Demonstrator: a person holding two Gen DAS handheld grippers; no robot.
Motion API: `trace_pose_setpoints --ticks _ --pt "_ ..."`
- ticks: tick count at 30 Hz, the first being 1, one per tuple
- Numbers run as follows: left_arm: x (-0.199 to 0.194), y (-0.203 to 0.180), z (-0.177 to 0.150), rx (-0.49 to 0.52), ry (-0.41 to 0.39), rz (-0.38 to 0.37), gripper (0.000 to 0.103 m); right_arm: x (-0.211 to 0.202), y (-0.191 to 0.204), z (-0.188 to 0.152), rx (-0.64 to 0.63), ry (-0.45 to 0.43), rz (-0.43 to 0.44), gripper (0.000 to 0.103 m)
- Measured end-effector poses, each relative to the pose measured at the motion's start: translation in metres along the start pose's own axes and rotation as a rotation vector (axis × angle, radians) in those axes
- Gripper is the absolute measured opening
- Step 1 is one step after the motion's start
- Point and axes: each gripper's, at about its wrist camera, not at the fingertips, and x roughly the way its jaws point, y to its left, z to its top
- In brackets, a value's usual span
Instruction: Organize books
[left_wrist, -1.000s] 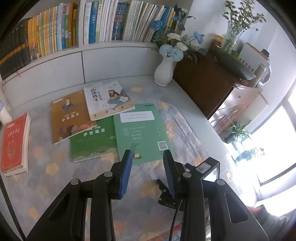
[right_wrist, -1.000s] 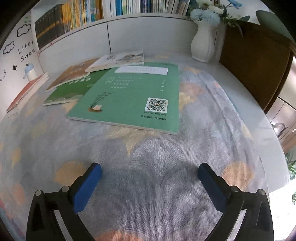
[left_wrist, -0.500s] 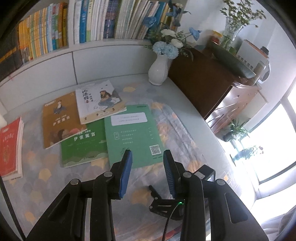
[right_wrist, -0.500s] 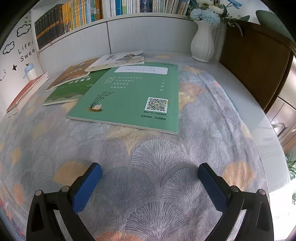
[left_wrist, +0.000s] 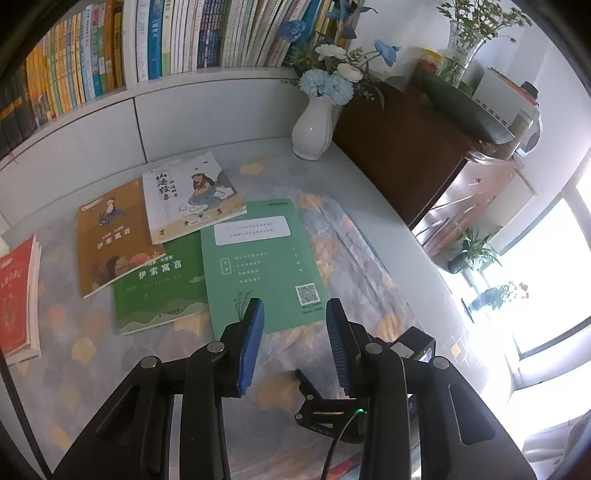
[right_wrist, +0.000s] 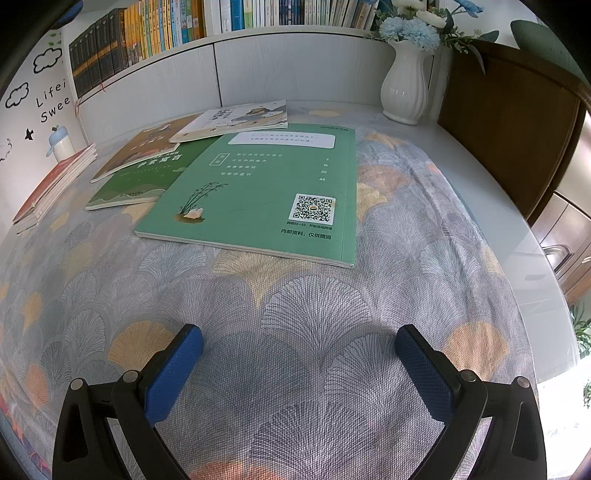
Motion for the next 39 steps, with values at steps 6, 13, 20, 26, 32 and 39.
trace_pose_setpoints --ticks 6,13,20,26,32,39 --pt "0.003 0.003 -0.003 -0.009 0.013 0.011 0.032 0.0 0.0 0.0 0.0 0.0 0.0 0.103" --pt "0.006 0.007 -0.008 -0.02 0.022 0.03 0.032 0.0 0.0 0.0 0.0 0.0 0.0 0.103" --pt "0.007 0.01 -0.009 -0.029 0.021 0.032 0.032 0.001 -0.001 0.0 0.0 0.0 0.0 0.103" --pt "0.006 0.013 -0.011 -0.026 0.017 0.054 0.032 0.001 -0.001 0.0 0.0 -0.001 0.0 0.103" --pt "0.01 0.024 -0.016 -0.057 0.035 0.085 0.032 0.001 -0.001 0.0 0.0 -0.001 0.0 0.103" --pt "0.014 0.039 -0.02 -0.09 0.045 0.123 0.032 0.0 -0.001 0.0 0.001 -0.001 0.0 0.103"
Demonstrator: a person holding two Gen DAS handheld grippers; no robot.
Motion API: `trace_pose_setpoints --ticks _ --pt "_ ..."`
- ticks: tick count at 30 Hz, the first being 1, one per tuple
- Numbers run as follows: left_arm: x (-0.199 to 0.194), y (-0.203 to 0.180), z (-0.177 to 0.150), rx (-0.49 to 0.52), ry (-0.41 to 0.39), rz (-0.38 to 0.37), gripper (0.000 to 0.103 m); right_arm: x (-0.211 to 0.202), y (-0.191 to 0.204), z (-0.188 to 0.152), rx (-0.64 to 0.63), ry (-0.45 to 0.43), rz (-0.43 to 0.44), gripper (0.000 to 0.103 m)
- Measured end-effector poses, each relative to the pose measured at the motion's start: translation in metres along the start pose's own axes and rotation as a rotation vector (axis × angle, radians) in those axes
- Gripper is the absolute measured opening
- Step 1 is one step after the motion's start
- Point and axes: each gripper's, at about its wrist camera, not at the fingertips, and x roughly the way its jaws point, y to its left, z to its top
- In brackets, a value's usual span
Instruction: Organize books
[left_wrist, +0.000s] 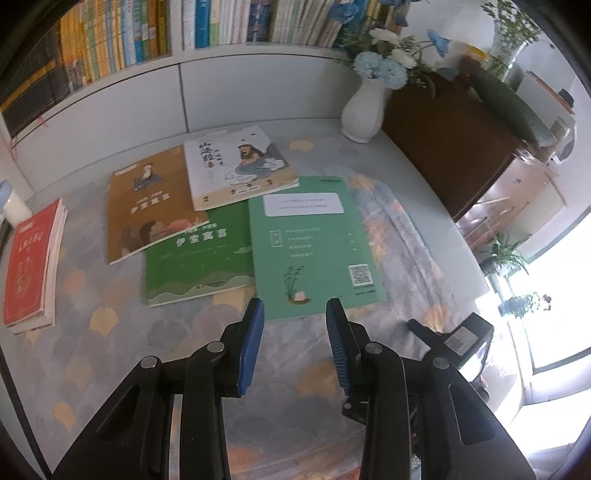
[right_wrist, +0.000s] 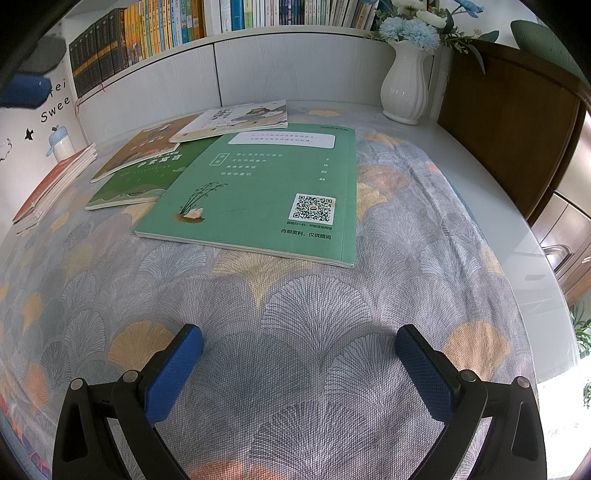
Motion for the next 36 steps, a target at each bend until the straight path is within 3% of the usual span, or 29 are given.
trace_pose_setpoints --ticks 10,22,27,31,36 --pt "0.019 0.042 -0.012 -0.106 0.041 0.006 0.032 0.001 0.0 0.0 0.0 0.0 0.0 0.103" --pt "0.055 0.054 -0.003 -0.115 0.116 -0.003 0.032 0.001 0.0 0.0 0.003 0.003 0.005 0.103" --pt "0.076 0.063 0.007 -0.112 0.149 -0.012 0.032 -0.001 -0.01 0.006 -0.092 0.132 0.124 0.103" --pt "0.097 0.067 0.016 -0.131 0.175 -0.024 0.032 -0.012 -0.011 -0.012 -0.181 0.132 0.137 0.103" --pt "0.123 0.067 0.026 -0.129 0.206 -0.035 0.032 -0.013 -0.016 -0.014 -0.184 0.174 0.173 0.103"
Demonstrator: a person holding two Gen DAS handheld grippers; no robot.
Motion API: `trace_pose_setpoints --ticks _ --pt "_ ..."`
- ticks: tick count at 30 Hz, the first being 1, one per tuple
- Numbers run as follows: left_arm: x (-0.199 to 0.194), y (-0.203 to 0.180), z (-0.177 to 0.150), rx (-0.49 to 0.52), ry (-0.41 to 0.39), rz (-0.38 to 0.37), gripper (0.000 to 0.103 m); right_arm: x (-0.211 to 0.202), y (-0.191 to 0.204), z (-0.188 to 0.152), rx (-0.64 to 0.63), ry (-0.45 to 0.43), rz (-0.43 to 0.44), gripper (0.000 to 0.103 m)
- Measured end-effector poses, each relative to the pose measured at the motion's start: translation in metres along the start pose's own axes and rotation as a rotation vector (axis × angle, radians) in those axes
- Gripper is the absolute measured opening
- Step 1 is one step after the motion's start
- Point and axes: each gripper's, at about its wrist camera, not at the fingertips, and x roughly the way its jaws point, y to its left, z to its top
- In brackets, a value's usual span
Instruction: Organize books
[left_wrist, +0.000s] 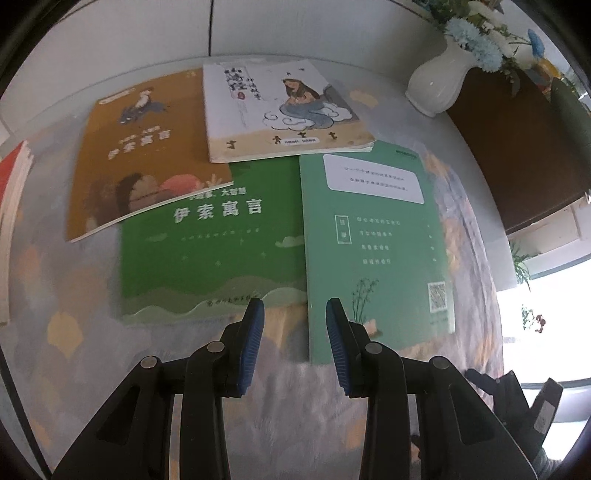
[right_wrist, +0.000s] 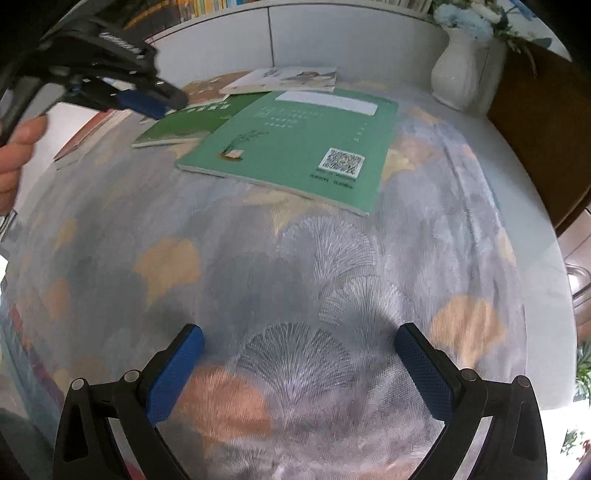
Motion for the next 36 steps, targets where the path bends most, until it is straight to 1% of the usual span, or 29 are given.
trace_pose_setpoints --ticks 1,3,5,6,7,8,11,13,14,15,16,17,18,19,21,24,26,29,31,35,36 --pt "0.003 0.0 0.002 0.003 0.005 0.002 0.032 0.001 -0.002 0.002 -0.007 0.002 0.004 0.103" --pt "0.01 0.0 0.006 0.01 0.017 -0.001 0.032 -0.001 -0.001 0.003 -0.037 0.04 -0.009 0.103" --pt "0.015 0.001 0.011 0.01 0.018 -0.008 0.032 -0.003 -0.007 0.011 -0.021 0.083 -0.07 0.103" --pt "0.018 0.001 0.014 0.006 0.018 -0.019 0.032 -0.007 -0.014 0.017 -0.005 0.064 -0.095 0.103" --pt "0.021 0.002 0.016 0.002 0.019 -0.03 0.032 -0.011 -0.021 0.025 0.016 0.036 -0.101 0.103" --pt "0.026 0.002 0.019 -0.006 0.016 -0.052 0.032 -0.015 -0.031 0.034 0.048 0.008 -0.093 0.103" --pt "0.033 -0.002 0.024 -0.001 0.016 -0.079 0.032 -0.015 -0.069 0.073 0.194 -0.06 -0.026 0.102" --pt "0.036 -0.005 0.026 0.01 0.011 -0.082 0.032 -0.008 -0.082 0.092 0.243 -0.087 0.018 0.093" --pt "0.037 -0.006 0.027 0.014 0.008 -0.087 0.032 -0.002 -0.086 0.1 0.249 -0.092 0.033 0.085" --pt "0.038 -0.007 0.028 0.015 0.006 -0.102 0.032 0.01 -0.088 0.111 0.24 -0.079 0.025 0.078" --pt "0.039 -0.007 0.029 0.014 0.006 -0.107 0.032 0.017 -0.089 0.115 0.237 -0.067 0.022 0.074" --pt "0.039 -0.007 0.031 0.01 0.001 -0.113 0.032 0.029 -0.091 0.121 0.242 -0.045 0.038 0.061" --pt "0.04 -0.007 0.033 0.011 0.002 -0.119 0.032 0.036 -0.093 0.123 0.262 -0.03 0.062 0.054" --pt "0.041 -0.008 0.033 0.013 0.002 -0.125 0.032 0.043 -0.096 0.127 0.282 -0.024 0.073 0.054" --pt "0.041 -0.011 0.034 0.03 -0.003 -0.122 0.032 0.046 -0.099 0.132 0.31 -0.044 0.085 0.054" --pt "0.042 -0.017 0.033 0.06 -0.012 -0.11 0.032 0.051 -0.091 0.136 0.303 -0.037 0.134 0.054" --pt "0.042 -0.017 0.031 0.065 -0.009 -0.119 0.032 0.052 -0.088 0.137 0.291 -0.037 0.12 0.054" --pt "0.041 -0.021 0.022 0.075 0.017 -0.148 0.032 0.047 -0.09 0.13 0.301 -0.031 0.137 0.054" --pt "0.04 -0.027 0.012 0.098 0.029 -0.149 0.032 0.041 -0.094 0.122 0.313 -0.018 0.154 0.054" --pt "0.038 -0.044 -0.021 0.15 0.075 -0.157 0.032 0.025 -0.096 0.091 0.323 0.017 0.178 0.054" --pt "0.037 -0.049 -0.032 0.16 0.085 -0.164 0.032 0.018 -0.096 0.078 0.327 0.029 0.188 0.054"
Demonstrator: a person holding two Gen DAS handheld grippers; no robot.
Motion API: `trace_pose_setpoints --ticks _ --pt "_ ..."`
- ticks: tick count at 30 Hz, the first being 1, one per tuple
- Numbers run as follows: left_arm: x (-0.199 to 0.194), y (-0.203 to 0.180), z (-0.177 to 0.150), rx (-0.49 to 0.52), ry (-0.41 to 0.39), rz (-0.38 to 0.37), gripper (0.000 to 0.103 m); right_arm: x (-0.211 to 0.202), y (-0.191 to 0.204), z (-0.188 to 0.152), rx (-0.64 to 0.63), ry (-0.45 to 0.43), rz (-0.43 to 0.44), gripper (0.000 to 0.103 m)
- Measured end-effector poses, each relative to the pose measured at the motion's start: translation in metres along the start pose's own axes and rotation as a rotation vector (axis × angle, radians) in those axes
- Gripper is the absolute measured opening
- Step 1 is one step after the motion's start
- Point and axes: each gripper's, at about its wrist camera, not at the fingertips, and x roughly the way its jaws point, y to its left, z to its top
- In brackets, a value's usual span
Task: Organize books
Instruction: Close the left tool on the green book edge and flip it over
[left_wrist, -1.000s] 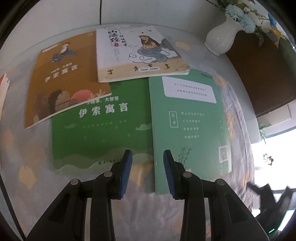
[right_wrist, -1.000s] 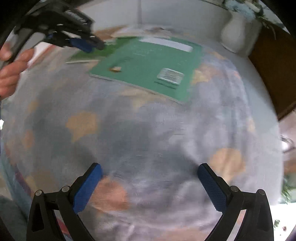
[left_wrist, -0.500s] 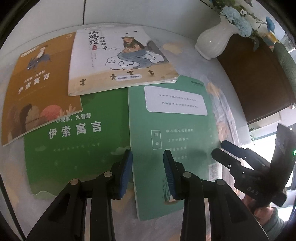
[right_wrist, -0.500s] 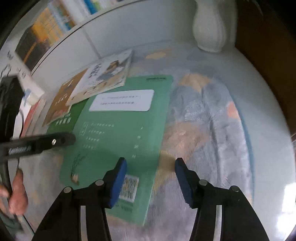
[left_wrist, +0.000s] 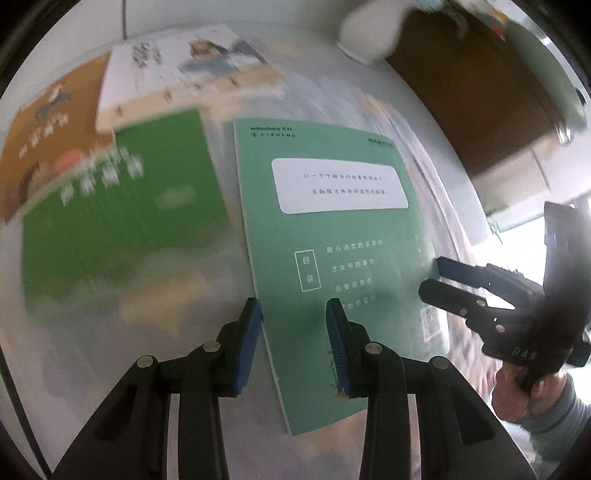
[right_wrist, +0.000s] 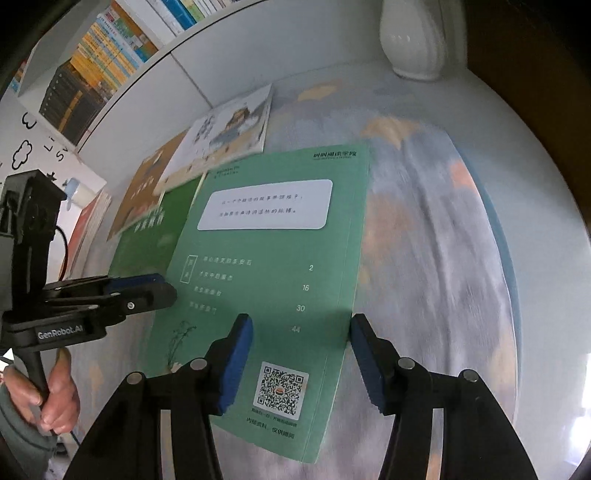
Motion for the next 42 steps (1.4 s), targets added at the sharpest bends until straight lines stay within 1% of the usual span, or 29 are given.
trace_pose_setpoints --ticks 1,4,6,7,8,10,11,14,16,17,19,20,21,22,23,24,26,29,31,33,34,35,36,37,39,40,41,42 --pt "0.0 -0.004 -0.007 0.009 0.006 -0.004 0.032 -0.003 -0.002 -0.007 0.003 0.007 0.005 0.054" --pt "-0.001 -0.022 -0.032 0.054 0.048 -0.022 0.032 -0.019 -0.009 -0.043 0.013 0.059 0.054 0.054" --pt "-0.001 -0.029 -0.045 0.059 0.057 -0.047 0.032 -0.029 -0.014 -0.066 0.008 0.088 0.089 0.054" --pt "-0.001 -0.03 -0.047 0.057 0.054 -0.046 0.032 -0.031 -0.016 -0.073 0.012 0.09 0.089 0.053" --pt "-0.001 -0.032 -0.05 0.058 0.045 -0.036 0.032 -0.034 -0.019 -0.077 0.022 0.078 0.083 0.051" --pt "-0.001 -0.034 -0.051 0.054 0.035 -0.02 0.032 -0.034 -0.024 -0.078 0.064 0.056 0.092 0.05" --pt "-0.001 -0.032 -0.051 0.036 0.029 -0.025 0.032 -0.033 -0.026 -0.077 0.087 0.041 0.106 0.053" --pt "-0.004 -0.022 -0.055 -0.017 0.009 -0.065 0.032 -0.031 -0.027 -0.073 0.12 0.006 0.123 0.054" --pt "-0.006 -0.013 -0.062 -0.042 -0.003 -0.095 0.032 -0.036 -0.034 -0.07 0.183 -0.005 0.2 0.054" --pt "-0.007 -0.008 -0.064 -0.061 -0.009 -0.12 0.032 -0.042 -0.038 -0.069 0.213 -0.02 0.253 0.054" --pt "-0.007 0.001 -0.062 -0.091 -0.013 -0.151 0.032 -0.063 -0.039 -0.065 0.245 -0.073 0.372 0.054" --pt "-0.007 0.004 -0.062 -0.105 -0.01 -0.158 0.032 -0.075 -0.035 -0.061 0.246 -0.097 0.458 0.054" --pt "-0.009 0.005 -0.062 -0.108 -0.003 -0.16 0.032 -0.081 -0.028 -0.058 0.24 -0.108 0.519 0.054" --pt "-0.013 0.007 -0.062 -0.109 -0.012 -0.146 0.033 -0.088 -0.015 -0.052 0.219 -0.113 0.585 0.054" --pt "-0.017 0.008 -0.063 -0.108 -0.017 -0.121 0.032 -0.092 -0.003 -0.049 0.192 -0.116 0.601 0.054" --pt "-0.025 0.008 -0.064 -0.103 -0.027 -0.076 0.033 -0.097 0.016 -0.043 0.141 -0.126 0.592 0.054" --pt "-0.045 0.018 -0.071 -0.122 -0.07 -0.045 0.033 -0.105 0.054 -0.031 0.048 -0.147 0.593 0.053" --pt "-0.093 0.055 -0.092 -0.207 -0.156 0.038 0.033 -0.102 0.1 -0.023 -0.044 -0.142 0.617 0.054" --pt "-0.117 0.079 -0.107 -0.259 -0.193 0.108 0.033 -0.083 0.131 -0.022 -0.076 -0.094 0.643 0.06" --pt "-0.14 0.107 -0.127 -0.315 -0.219 0.219 0.033 -0.058 0.157 -0.026 -0.102 -0.029 0.628 0.061" --pt "-0.146 0.115 -0.135 -0.335 -0.221 0.245 0.033 -0.045 0.165 -0.03 -0.101 -0.003 0.611 0.061" --pt "-0.152 0.13 -0.145 -0.37 -0.219 0.249 0.033 -0.038 0.168 -0.032 -0.095 0.012 0.605 0.061" --pt "-0.155 0.14 -0.149 -0.392 -0.216 0.236 0.032 -0.028 0.17 -0.036 -0.086 0.032 0.572 0.061" --pt "-0.153 0.145 -0.152 -0.41 -0.21 0.209 0.032 -0.019 0.17 -0.04 -0.085 0.045 0.514 0.061" --pt "-0.145 0.142 -0.149 -0.398 -0.198 0.197 0.032 0.003 0.169 -0.047 -0.092 0.079 0.358 0.061" --pt "-0.139 0.138 -0.147 -0.386 -0.188 0.197 0.032 0.015 0.168 -0.048 -0.088 0.1 0.305 0.061" --pt "-0.129 0.136 -0.144 -0.374 -0.171 0.178 0.032 0.027 0.166 -0.052 -0.078 0.124 0.25 0.061" --pt "-0.124 0.137 -0.14 -0.378 -0.163 0.162 0.035 0.035 0.164 -0.056 -0.069 0.131 0.221 0.057"
